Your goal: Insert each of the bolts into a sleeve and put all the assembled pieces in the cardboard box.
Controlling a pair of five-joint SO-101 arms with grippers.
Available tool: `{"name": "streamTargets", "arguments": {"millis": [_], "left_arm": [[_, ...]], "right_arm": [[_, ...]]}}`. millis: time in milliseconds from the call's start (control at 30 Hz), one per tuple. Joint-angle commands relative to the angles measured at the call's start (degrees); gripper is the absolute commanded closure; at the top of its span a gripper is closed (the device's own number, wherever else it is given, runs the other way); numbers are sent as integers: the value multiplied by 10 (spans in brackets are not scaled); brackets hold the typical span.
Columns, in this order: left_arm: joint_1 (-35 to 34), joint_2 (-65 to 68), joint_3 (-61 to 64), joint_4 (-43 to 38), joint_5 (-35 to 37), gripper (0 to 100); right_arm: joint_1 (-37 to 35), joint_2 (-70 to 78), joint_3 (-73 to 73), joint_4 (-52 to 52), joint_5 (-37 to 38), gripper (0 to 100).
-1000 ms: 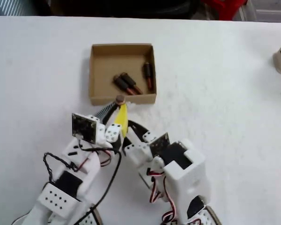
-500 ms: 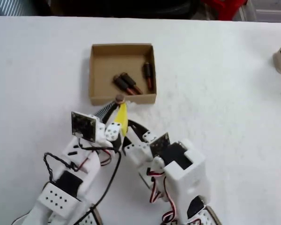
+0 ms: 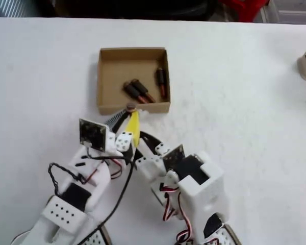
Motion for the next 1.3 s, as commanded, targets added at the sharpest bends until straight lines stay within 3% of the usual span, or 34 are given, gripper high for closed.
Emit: {"name": "streamTargets", "arguments": {"millis": [0, 233, 667, 1167, 1267], "left_arm": [[-12, 101, -53, -45, 3, 977], [-15, 131, -51, -68, 3, 978], [-9, -1, -42, 106, 3, 977], [15, -20, -9, 113, -28, 977], [14, -21, -11, 150, -29, 977]], "right_arm": [[-4, -4, -1, -16, -2, 981], [-1, -4, -1, -16, -2, 981], [0, -5, -1, -16, -1, 981], [7, -7, -2, -15, -2, 981], [11, -7, -2, -16, -2, 981]]}}
